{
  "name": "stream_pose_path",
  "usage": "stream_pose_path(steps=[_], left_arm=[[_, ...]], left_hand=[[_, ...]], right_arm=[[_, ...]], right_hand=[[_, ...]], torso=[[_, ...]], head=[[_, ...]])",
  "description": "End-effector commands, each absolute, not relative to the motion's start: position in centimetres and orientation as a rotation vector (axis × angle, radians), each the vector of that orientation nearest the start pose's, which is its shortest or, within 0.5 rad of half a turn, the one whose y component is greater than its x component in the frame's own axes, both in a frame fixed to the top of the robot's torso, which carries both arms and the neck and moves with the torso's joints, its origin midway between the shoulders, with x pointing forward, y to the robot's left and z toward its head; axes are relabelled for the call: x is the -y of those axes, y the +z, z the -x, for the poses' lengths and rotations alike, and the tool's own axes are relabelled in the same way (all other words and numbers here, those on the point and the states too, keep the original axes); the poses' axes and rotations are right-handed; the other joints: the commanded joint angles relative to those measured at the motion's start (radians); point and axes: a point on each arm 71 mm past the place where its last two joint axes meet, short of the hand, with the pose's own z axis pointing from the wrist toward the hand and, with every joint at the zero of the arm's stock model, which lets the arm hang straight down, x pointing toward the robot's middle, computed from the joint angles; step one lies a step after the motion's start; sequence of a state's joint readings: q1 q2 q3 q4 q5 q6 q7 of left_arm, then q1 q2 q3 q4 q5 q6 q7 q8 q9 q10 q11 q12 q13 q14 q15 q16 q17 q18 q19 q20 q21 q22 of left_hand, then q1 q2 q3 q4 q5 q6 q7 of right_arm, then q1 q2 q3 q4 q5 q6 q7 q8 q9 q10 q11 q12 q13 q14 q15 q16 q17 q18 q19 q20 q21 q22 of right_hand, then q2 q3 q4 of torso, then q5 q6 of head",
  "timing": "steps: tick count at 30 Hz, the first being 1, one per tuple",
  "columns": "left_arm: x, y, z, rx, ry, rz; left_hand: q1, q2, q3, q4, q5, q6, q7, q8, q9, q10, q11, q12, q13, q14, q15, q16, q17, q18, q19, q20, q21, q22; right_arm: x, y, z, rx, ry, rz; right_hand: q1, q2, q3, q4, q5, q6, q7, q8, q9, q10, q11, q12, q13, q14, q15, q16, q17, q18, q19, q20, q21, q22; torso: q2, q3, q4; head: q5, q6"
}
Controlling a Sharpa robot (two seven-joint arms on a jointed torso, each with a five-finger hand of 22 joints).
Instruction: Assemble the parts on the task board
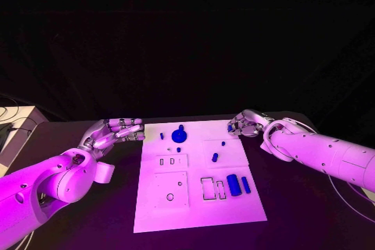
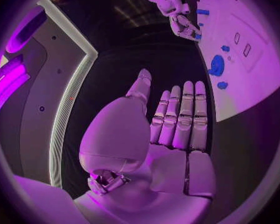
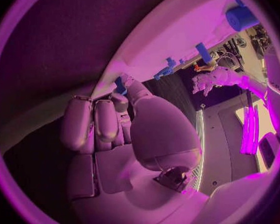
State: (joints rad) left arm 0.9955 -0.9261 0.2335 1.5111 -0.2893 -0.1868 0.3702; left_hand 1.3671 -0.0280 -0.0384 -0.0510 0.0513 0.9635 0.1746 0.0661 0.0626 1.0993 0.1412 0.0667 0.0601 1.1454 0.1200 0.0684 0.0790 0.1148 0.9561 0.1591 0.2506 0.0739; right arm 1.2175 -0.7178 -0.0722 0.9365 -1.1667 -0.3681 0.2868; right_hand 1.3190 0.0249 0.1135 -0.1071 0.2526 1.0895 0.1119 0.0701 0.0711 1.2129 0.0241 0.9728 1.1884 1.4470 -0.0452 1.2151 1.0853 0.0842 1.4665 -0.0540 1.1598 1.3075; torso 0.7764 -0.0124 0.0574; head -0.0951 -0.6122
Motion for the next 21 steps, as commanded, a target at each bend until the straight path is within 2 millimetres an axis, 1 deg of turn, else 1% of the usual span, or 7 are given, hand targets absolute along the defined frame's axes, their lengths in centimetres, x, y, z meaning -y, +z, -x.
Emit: stream_pose_path(steps=[1, 5, 7, 8, 9, 15, 21], left_arm=[[-25.3, -17.3, -48.5, -1.390, -1.567, 0.920], [-25.3, -17.3, -48.5, -1.390, -1.566, 0.920], [-25.3, -17.3, -48.5, -1.390, -1.566, 0.920], [-25.3, -17.3, -48.5, -1.390, -1.565, 0.920], [-25.3, -17.3, -48.5, -1.391, -1.565, 0.921], [-25.3, -17.3, -48.5, -1.392, -1.565, 0.921], [-25.4, -17.3, -48.5, -1.393, -1.563, 0.922]], left_hand=[[0.002, 0.005, -0.002, -0.004, -0.001, 0.003, 0.004, -0.004, 0.000, 0.001, 0.005, -0.006, 0.000, 0.003, 0.001, -0.004, 0.000, -0.013, 0.006, -0.001, 0.000, 0.000], [0.002, 0.007, -0.003, -0.004, -0.001, 0.003, 0.005, -0.004, 0.000, 0.000, 0.005, -0.006, 0.000, 0.003, 0.001, -0.004, 0.000, -0.013, 0.006, -0.001, 0.000, 0.000], [0.002, 0.007, -0.003, -0.004, -0.001, 0.003, 0.005, -0.004, 0.000, 0.000, 0.005, -0.006, 0.000, 0.003, 0.001, -0.004, 0.000, -0.013, 0.006, -0.001, 0.000, 0.000], [0.002, 0.007, -0.003, -0.004, -0.001, 0.003, 0.005, -0.004, 0.000, 0.000, 0.005, -0.006, 0.000, 0.003, 0.001, -0.004, 0.000, -0.013, 0.006, -0.001, 0.000, 0.000], [0.002, 0.007, -0.003, -0.004, -0.001, 0.003, 0.005, -0.004, 0.000, 0.000, 0.005, -0.006, 0.000, 0.003, 0.001, -0.004, 0.000, -0.013, 0.006, -0.001, 0.000, 0.000], [0.002, 0.007, -0.003, -0.004, -0.001, 0.003, 0.005, -0.004, 0.000, 0.000, 0.005, -0.006, 0.000, 0.003, 0.001, -0.004, 0.000, -0.013, 0.006, -0.001, 0.000, 0.000], [0.002, 0.007, -0.003, -0.004, -0.001, 0.003, 0.005, -0.004, 0.000, 0.000, 0.005, -0.006, 0.000, 0.003, 0.001, -0.004, 0.000, -0.013, 0.006, -0.001, 0.000, 0.000]], right_arm=[[31.6, -20.0, -56.5, -1.544, 0.602, -0.048], [31.5, -19.9, -56.5, -1.533, 0.603, -0.055], [31.5, -19.9, -56.5, -1.529, 0.602, -0.058], [31.5, -19.9, -56.5, -1.527, 0.602, -0.059], [31.5, -19.9, -56.5, -1.524, 0.602, -0.061], [31.0, -19.6, -56.0, -1.504, 0.609, -0.095], [29.5, -18.8, -55.3, -1.517, 0.625, -0.141]], right_hand=[[0.001, 0.023, 0.012, 0.000, -0.005, 0.033, 0.003, 0.008, 0.005, 0.000, -0.013, 0.004, 0.002, 0.000, -0.011, 0.006, 0.002, -0.005, 0.041, -0.010, 0.007, 0.162], [0.001, 0.036, 0.025, -0.005, -0.006, 0.054, -0.007, 0.008, 0.011, 0.008, -0.019, 0.004, 0.007, 0.001, -0.017, 0.006, 0.006, -0.009, 0.041, -0.017, 0.010, 0.163], [0.001, 0.037, 0.026, -0.006, -0.006, 0.055, -0.007, 0.008, 0.012, 0.009, -0.019, 0.004, 0.007, 0.001, -0.017, 0.006, 0.006, -0.009, 0.041, -0.017, 0.010, 0.163], [-0.009, 0.037, 0.031, -0.017, -0.005, 0.058, -0.008, 0.001, 0.017, 0.013, -0.020, -0.004, 0.015, 0.003, -0.019, 0.002, 0.011, -0.013, 0.040, -0.024, 0.012, 0.163], [-0.010, 0.036, 0.031, -0.018, -0.006, 0.058, -0.008, 0.002, 0.017, 0.013, -0.020, -0.003, 0.015, 0.003, -0.019, 0.002, 0.012, -0.013, 0.040, -0.024, 0.013, 0.163], [-0.017, 0.018, 0.019, -0.017, 0.012, 0.055, -0.006, 0.000, 0.015, 0.016, -0.020, -0.002, 0.020, 0.004, -0.018, 0.002, 0.013, -0.012, 0.041, -0.023, 0.012, 0.162], [-0.030, 0.003, 0.004, -0.009, 0.009, 0.052, -0.004, -0.001, 0.012, 0.015, -0.018, -0.004, 0.021, 0.004, -0.017, 0.000, 0.013, -0.010, 0.041, -0.021, 0.007, 0.161]], torso=[[0.000, -0.0003, -0.0001], [0.000, 0.0001, 0.0004], [-0.001, 0.0002, 0.0000], [0.000, 0.0002, -0.0005], [0.000, 0.0001, -0.0007], [0.000, -0.0002, -0.0014], [-0.002, -0.0014, -0.0027]], head=[[0.000, -0.001], [0.001, 0.000], [0.001, 0.000], [0.001, 0.000], [0.002, 0.000], [0.002, 0.001], [0.001, 0.000]])
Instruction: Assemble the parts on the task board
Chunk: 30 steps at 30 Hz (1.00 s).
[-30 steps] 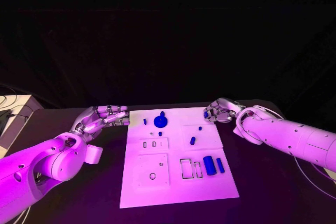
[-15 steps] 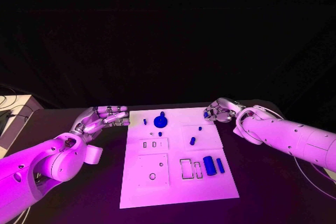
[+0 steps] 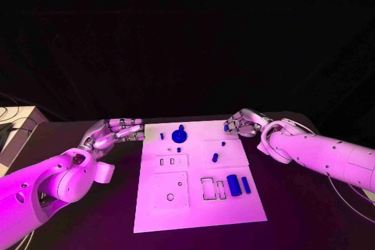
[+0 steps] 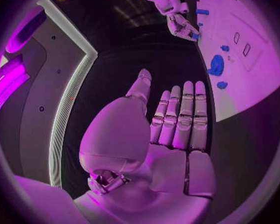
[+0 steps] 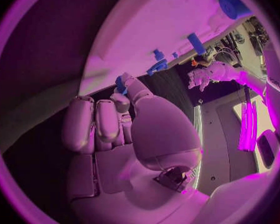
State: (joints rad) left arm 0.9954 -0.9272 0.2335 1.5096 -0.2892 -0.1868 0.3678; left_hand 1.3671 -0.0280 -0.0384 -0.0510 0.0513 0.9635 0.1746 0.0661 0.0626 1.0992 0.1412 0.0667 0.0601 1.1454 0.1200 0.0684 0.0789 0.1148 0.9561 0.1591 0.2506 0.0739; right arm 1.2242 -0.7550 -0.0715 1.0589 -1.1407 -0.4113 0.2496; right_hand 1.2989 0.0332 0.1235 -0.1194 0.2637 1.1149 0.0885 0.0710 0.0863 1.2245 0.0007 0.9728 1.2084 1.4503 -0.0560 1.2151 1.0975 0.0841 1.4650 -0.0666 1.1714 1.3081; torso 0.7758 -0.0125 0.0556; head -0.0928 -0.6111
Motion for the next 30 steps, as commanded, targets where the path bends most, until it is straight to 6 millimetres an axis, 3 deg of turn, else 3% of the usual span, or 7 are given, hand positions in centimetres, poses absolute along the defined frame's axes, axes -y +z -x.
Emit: stream_pose_path(steps=[1, 6, 15, 22, 25, 30], left_arm=[[-25.4, -17.3, -48.5, -1.393, -1.563, 0.922], [-25.4, -17.3, -48.5, -1.394, -1.562, 0.923], [-25.4, -17.4, -48.6, -1.396, -1.559, 0.928], [-25.4, -17.5, -48.6, -1.397, -1.559, 0.933], [-25.4, -17.6, -48.6, -1.399, -1.559, 0.936], [-25.3, -17.7, -48.6, -1.400, -1.560, 0.939]], left_hand=[[0.002, 0.007, -0.003, -0.004, -0.001, 0.003, 0.005, -0.004, 0.000, 0.000, 0.005, -0.006, 0.000, 0.003, 0.001, -0.004, 0.000, -0.013, 0.006, -0.001, 0.000, 0.000], [0.002, 0.007, -0.003, -0.004, -0.001, 0.003, 0.005, -0.004, 0.000, 0.000, 0.005, -0.006, 0.000, 0.003, 0.001, -0.004, 0.000, -0.013, 0.006, -0.001, 0.000, 0.000], [0.001, 0.008, -0.006, -0.004, -0.001, 0.005, 0.004, -0.004, 0.000, 0.001, 0.004, -0.006, 0.000, 0.004, 0.001, -0.004, 0.000, -0.013, 0.007, -0.001, 0.000, 0.000], [0.001, 0.008, -0.006, -0.004, -0.001, 0.005, 0.004, -0.004, 0.000, 0.001, 0.004, -0.006, 0.000, 0.004, 0.001, -0.004, 0.000, -0.013, 0.007, -0.001, 0.000, 0.000], [0.001, 0.008, -0.006, -0.004, -0.001, 0.005, 0.004, -0.004, 0.000, 0.001, 0.004, -0.006, 0.000, 0.004, 0.001, -0.004, 0.000, -0.013, 0.007, -0.001, 0.000, 0.000], [0.001, 0.008, -0.006, -0.004, -0.001, 0.005, 0.004, -0.004, 0.000, 0.001, 0.004, -0.006, 0.000, 0.004, 0.001, -0.004, 0.000, -0.013, 0.007, -0.001, 0.000, 0.000]], right_arm=[[29.0, -18.6, -55.1, -1.519, 0.625, -0.153], [26.3, -18.0, -54.0, -1.529, 0.617, -0.183], [20.8, -17.9, -51.5, -1.563, 0.611, -0.209], [17.6, -18.2, -50.0, -1.591, 0.607, -0.173], [16.4, -18.3, -49.5, -1.592, 0.616, -0.146], [15.2, -18.6, -48.9, -1.597, 0.627, -0.117]], right_hand=[[-0.012, -0.006, -0.010, 0.006, -0.001, 0.026, 0.019, -0.002, -0.004, 0.004, 0.005, -0.004, 0.001, 0.000, -0.006, -0.001, -0.001, -0.010, 0.043, -0.008, -0.006, 0.160], [-0.018, -0.007, -0.026, 0.020, -0.024, 0.029, 0.016, -0.001, -0.006, 0.007, 0.004, -0.005, 0.002, 0.001, -0.006, -0.005, -0.004, -0.008, 0.043, -0.008, -0.014, 0.159], [-0.035, -0.018, -0.048, 0.044, -0.014, 0.032, 0.014, -0.001, -0.007, 0.009, 0.003, -0.012, 0.000, 0.000, -0.008, -0.015, -0.016, -0.006, 0.044, -0.010, -0.029, 0.156], [-0.046, -0.022, -0.054, 0.055, -0.005, 0.031, 0.014, -0.001, -0.008, 0.010, 0.003, -0.013, -0.001, 0.001, -0.008, -0.019, -0.023, -0.004, 0.044, -0.010, -0.037, 0.154], [-0.046, -0.022, -0.054, 0.056, -0.003, 0.031, 0.014, -0.001, -0.008, 0.011, 0.003, -0.012, 0.000, 0.001, -0.008, -0.020, -0.025, -0.004, 0.045, -0.010, -0.040, 0.153], [-0.045, -0.023, -0.054, 0.055, -0.003, 0.031, 0.014, -0.001, -0.008, 0.012, 0.003, -0.010, 0.000, 0.001, -0.008, -0.020, -0.026, -0.004, 0.045, -0.010, -0.039, 0.153]], torso=[[-0.002, -0.0016, -0.0008], [-0.003, -0.0014, -0.0008], [-0.008, -0.0061, -0.0005], [-0.010, -0.0102, -0.0014], [-0.009, -0.0094, -0.0022], [-0.009, -0.0111, -0.0005]], head=[[-0.001, 0.000], [0.000, -0.001], [0.015, -0.009], [0.031, -0.017], [0.038, -0.020], [0.042, -0.027]])
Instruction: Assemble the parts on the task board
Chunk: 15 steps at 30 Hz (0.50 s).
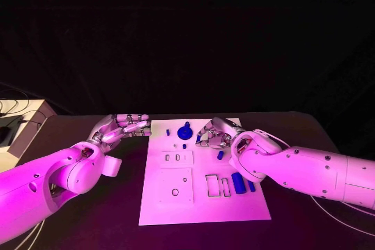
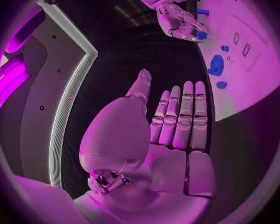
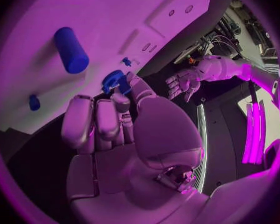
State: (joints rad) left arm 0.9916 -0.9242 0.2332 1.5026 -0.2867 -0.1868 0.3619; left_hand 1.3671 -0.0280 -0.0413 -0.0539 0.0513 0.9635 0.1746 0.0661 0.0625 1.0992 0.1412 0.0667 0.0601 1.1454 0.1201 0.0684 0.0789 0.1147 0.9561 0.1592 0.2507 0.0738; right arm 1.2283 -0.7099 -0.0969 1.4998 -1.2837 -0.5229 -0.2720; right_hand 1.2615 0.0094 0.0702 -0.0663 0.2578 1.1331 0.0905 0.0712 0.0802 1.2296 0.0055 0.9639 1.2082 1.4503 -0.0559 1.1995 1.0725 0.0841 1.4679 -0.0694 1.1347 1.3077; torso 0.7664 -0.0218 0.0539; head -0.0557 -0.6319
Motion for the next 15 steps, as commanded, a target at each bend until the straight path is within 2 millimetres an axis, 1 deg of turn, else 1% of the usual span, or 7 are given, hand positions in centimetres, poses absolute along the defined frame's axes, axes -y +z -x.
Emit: stream_pose_path(steps=[1, 2, 4, 6, 10, 13, 15], left_arm=[[-25.3, -17.8, -48.6, -1.401, -1.561, 0.939], [-25.3, -17.8, -48.6, -1.401, -1.561, 0.940], [-25.3, -17.9, -48.5, -1.403, -1.561, 0.942], [-25.3, -18.0, -48.5, -1.404, -1.561, 0.943], [-25.2, -18.1, -48.5, -1.406, -1.562, 0.946], [-25.2, -18.1, -48.5, -1.406, -1.561, 0.947], [-25.3, -18.1, -48.4, -1.407, -1.560, 0.947]], left_hand=[[0.001, 0.008, -0.003, -0.001, -0.001, 0.005, 0.004, -0.004, 0.000, 0.001, 0.004, -0.006, 0.000, 0.004, 0.001, -0.004, 0.000, -0.013, 0.007, -0.001, 0.000, 0.000], [0.001, 0.008, -0.003, -0.001, -0.001, 0.005, 0.004, -0.004, 0.000, 0.001, 0.004, -0.006, 0.000, 0.004, 0.001, -0.004, 0.000, -0.013, 0.007, -0.001, 0.000, 0.000], [0.001, 0.008, -0.003, -0.001, -0.001, 0.005, 0.004, -0.004, 0.000, 0.001, 0.004, -0.006, 0.000, 0.004, 0.001, -0.004, 0.000, -0.013, 0.007, -0.001, 0.000, 0.000], [0.001, 0.008, -0.003, -0.001, -0.001, 0.005, 0.004, -0.004, 0.000, 0.001, 0.004, -0.006, 0.000, 0.004, 0.001, -0.004, 0.000, -0.013, 0.007, -0.001, 0.000, 0.000], [0.001, 0.008, -0.003, -0.001, -0.001, 0.005, 0.004, -0.004, 0.000, 0.001, 0.004, -0.006, 0.000, 0.004, 0.001, -0.004, 0.000, -0.013, 0.007, -0.001, 0.000, 0.000], [0.001, 0.008, -0.003, -0.001, -0.001, 0.005, 0.004, -0.004, 0.000, 0.001, 0.004, -0.006, 0.000, 0.004, 0.001, -0.004, 0.000, -0.013, 0.007, -0.001, 0.000, 0.000], [0.001, 0.008, -0.003, -0.001, -0.001, 0.005, 0.004, -0.004, 0.000, 0.001, 0.004, -0.006, 0.000, 0.004, 0.001, -0.004, 0.000, -0.013, 0.007, -0.001, 0.000, 0.000]], right_arm=[[14.9, -18.7, -48.7, -1.595, 0.632, -0.108], [14.5, -18.7, -48.5, -1.592, 0.637, -0.097], [13.9, -18.8, -48.1, -1.584, 0.650, -0.069], [13.3, -18.9, -47.7, -1.579, 0.663, -0.042], [12.2, -19.1, -47.1, -1.579, 0.683, 0.017], [11.8, -19.5, -46.8, -1.586, 0.688, 0.045], [11.6, -19.8, -46.6, -1.589, 0.687, 0.058]], right_hand=[[-0.008, 0.000, -0.001, 0.002, 0.003, 0.013, 0.012, -0.001, -0.002, 0.007, -0.002, -0.001, 0.001, 0.002, -0.009, -0.003, 0.000, -0.005, 0.043, -0.007, -0.001, 0.154], [-0.008, -0.002, -0.002, 0.002, 0.002, 0.013, 0.012, -0.001, -0.002, 0.007, -0.002, -0.001, 0.001, 0.002, -0.008, -0.002, 0.001, -0.005, 0.043, -0.007, 0.001, 0.155], [-0.007, -0.003, -0.002, 0.001, 0.003, 0.012, 0.013, -0.002, -0.002, 0.009, -0.002, 0.002, 0.002, 0.002, -0.008, -0.001, 0.002, -0.005, 0.044, -0.007, 0.002, 0.156], [-0.003, -0.004, 0.000, -0.002, 0.007, 0.011, 0.013, -0.002, -0.002, 0.009, -0.002, 0.002, 0.002, 0.002, -0.008, 0.001, 0.002, -0.006, 0.044, -0.007, 0.004, 0.156], [-0.001, -0.005, 0.003, -0.004, 0.012, 0.011, 0.014, -0.002, -0.002, 0.009, -0.002, 0.002, 0.003, 0.002, -0.008, 0.002, 0.004, -0.006, 0.045, -0.007, 0.007, 0.157], [0.000, -0.005, 0.004, -0.005, 0.014, 0.011, 0.014, -0.002, -0.003, 0.009, -0.002, 0.003, 0.003, 0.002, -0.008, 0.004, 0.005, -0.007, 0.045, -0.007, 0.008, 0.157], [0.000, -0.005, 0.004, -0.005, 0.014, 0.011, 0.014, -0.002, -0.003, 0.009, -0.002, 0.003, 0.003, 0.002, -0.008, 0.004, 0.005, -0.007, 0.045, -0.007, 0.008, 0.157]], torso=[[0.000, -0.0023, 0.0012], [0.000, -0.0032, 0.0015], [0.001, -0.0018, 0.0020], [0.001, -0.0015, 0.0022], [0.001, -0.0027, 0.0036], [0.001, -0.0021, 0.0028], [0.001, -0.0021, 0.0041]], head=[[0.006, -0.008], [0.006, -0.010], [0.008, -0.011], [0.009, -0.013], [0.010, -0.019], [0.013, -0.023], [0.014, -0.028]])
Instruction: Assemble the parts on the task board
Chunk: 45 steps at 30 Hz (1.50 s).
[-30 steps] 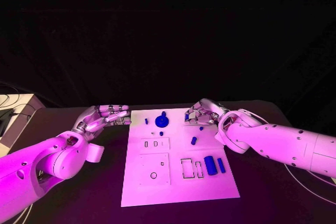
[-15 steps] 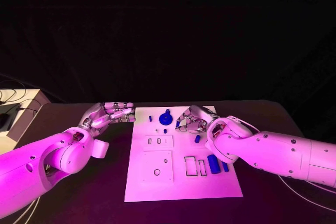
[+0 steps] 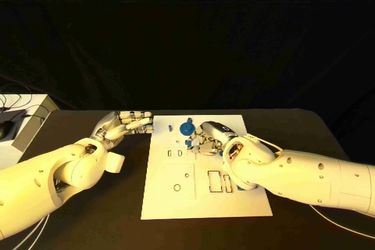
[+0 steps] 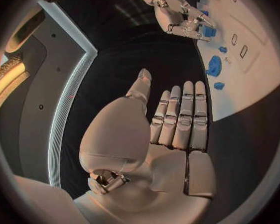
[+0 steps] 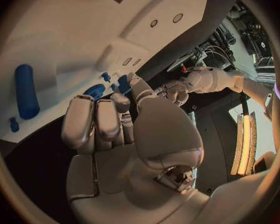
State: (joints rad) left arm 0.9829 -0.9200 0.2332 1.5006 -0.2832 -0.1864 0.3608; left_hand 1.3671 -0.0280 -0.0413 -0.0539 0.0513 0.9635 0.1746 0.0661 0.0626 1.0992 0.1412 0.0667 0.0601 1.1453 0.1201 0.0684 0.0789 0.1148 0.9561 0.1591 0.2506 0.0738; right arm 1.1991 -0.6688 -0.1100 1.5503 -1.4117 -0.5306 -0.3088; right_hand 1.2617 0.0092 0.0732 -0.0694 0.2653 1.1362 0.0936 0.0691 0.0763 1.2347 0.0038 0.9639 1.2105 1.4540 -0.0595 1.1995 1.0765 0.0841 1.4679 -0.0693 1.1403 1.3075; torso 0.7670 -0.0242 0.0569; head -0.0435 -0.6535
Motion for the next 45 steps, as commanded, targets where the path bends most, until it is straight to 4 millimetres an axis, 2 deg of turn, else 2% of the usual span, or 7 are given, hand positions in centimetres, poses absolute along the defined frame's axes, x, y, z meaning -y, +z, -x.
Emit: stream_pose_path(steps=[1, 5, 16, 23, 31, 45], left_arm=[[-25.3, -18.1, -48.4, -1.407, -1.560, 0.947], [-25.4, -18.1, -48.4, -1.406, -1.557, 0.948], [-25.4, -18.1, -48.4, -1.407, -1.558, 0.948], [-25.4, -18.2, -48.4, -1.408, -1.558, 0.950], [-25.4, -18.3, -48.4, -1.409, -1.556, 0.952], [-25.4, -18.3, -48.4, -1.410, -1.555, 0.954]], left_hand=[[0.001, 0.008, -0.003, -0.001, -0.001, 0.005, 0.004, -0.004, 0.000, 0.001, 0.004, -0.006, 0.000, 0.004, 0.001, -0.004, 0.000, -0.013, 0.007, -0.001, 0.000, 0.000], [0.001, 0.008, -0.003, -0.001, -0.001, 0.005, 0.004, -0.004, 0.000, 0.001, 0.004, -0.006, 0.000, 0.004, 0.001, -0.004, 0.000, -0.013, 0.007, -0.001, 0.000, 0.000], [0.001, 0.008, -0.003, -0.001, -0.001, 0.005, 0.004, -0.004, 0.000, 0.001, 0.004, -0.006, 0.000, 0.004, 0.001, -0.004, 0.000, -0.013, 0.007, -0.001, 0.000, 0.000], [0.001, 0.008, -0.003, -0.001, -0.001, 0.005, 0.004, -0.004, 0.000, 0.001, 0.004, -0.006, 0.000, 0.004, 0.001, -0.004, 0.000, -0.013, 0.007, -0.001, 0.000, 0.000], [0.001, 0.008, -0.003, -0.001, -0.001, 0.005, 0.004, -0.004, 0.000, 0.001, 0.004, -0.006, 0.000, 0.004, 0.001, -0.004, 0.000, -0.013, 0.007, -0.001, 0.000, 0.000], [0.002, 0.010, -0.006, -0.002, -0.001, 0.005, 0.005, -0.004, -0.001, 0.001, 0.004, -0.006, 0.000, 0.004, 0.001, -0.004, 0.000, -0.013, 0.008, -0.002, -0.001, 0.000]], right_arm=[[11.5, -19.9, -46.6, -1.591, 0.687, 0.062], [11.3, -20.1, -46.4, -1.597, 0.683, 0.079], [11.3, -20.7, -46.4, -1.630, 0.650, 0.117], [11.6, -20.8, -46.5, -1.629, 0.632, 0.134], [11.6, -21.0, -46.5, -1.634, 0.630, 0.138], [11.7, -21.4, -46.8, -1.632, 0.622, 0.133]], right_hand=[[-0.001, -0.005, 0.001, -0.002, 0.006, 0.008, 0.011, 0.000, 0.001, 0.004, 0.000, 0.003, 0.001, -0.001, -0.004, 0.004, 0.001, -0.007, 0.045, -0.007, 0.002, 0.158], [-0.001, -0.005, 0.003, -0.002, 0.008, 0.008, 0.011, 0.000, 0.001, 0.004, 0.000, 0.003, 0.001, -0.002, -0.004, 0.006, 0.002, -0.007, 0.045, -0.007, 0.002, 0.158], [-0.003, -0.007, 0.006, -0.002, 0.007, 0.009, 0.010, 0.000, 0.001, 0.004, 0.000, 0.003, 0.002, -0.003, -0.004, 0.007, 0.002, -0.007, 0.045, -0.007, 0.003, 0.158], [0.002, -0.010, 0.008, -0.006, 0.009, 0.007, 0.012, -0.001, 0.000, 0.003, 0.001, 0.004, 0.002, -0.003, -0.004, 0.007, 0.001, -0.007, 0.045, -0.007, 0.005, 0.158], [0.002, -0.010, 0.008, -0.006, 0.009, 0.007, 0.012, -0.001, 0.000, 0.003, 0.001, 0.004, 0.002, -0.003, -0.004, 0.007, 0.001, -0.007, 0.045, -0.007, 0.005, 0.158], [0.003, -0.014, 0.013, -0.008, 0.009, 0.001, 0.015, -0.002, -0.001, 0.000, 0.002, 0.000, 0.000, -0.004, -0.003, 0.008, 0.001, -0.007, 0.044, -0.006, 0.005, 0.158]], torso=[[0.000, 0.0002, 0.0014], [0.000, 0.0005, 0.0020], [0.000, 0.0011, -0.0009], [0.000, 0.0012, 0.0013], [0.000, 0.0011, -0.0008], [0.000, 0.0006, 0.0003]], head=[[0.002, -0.008], [0.010, -0.013], [0.011, -0.021], [0.007, -0.023], [0.009, -0.022], [0.009, -0.025]])
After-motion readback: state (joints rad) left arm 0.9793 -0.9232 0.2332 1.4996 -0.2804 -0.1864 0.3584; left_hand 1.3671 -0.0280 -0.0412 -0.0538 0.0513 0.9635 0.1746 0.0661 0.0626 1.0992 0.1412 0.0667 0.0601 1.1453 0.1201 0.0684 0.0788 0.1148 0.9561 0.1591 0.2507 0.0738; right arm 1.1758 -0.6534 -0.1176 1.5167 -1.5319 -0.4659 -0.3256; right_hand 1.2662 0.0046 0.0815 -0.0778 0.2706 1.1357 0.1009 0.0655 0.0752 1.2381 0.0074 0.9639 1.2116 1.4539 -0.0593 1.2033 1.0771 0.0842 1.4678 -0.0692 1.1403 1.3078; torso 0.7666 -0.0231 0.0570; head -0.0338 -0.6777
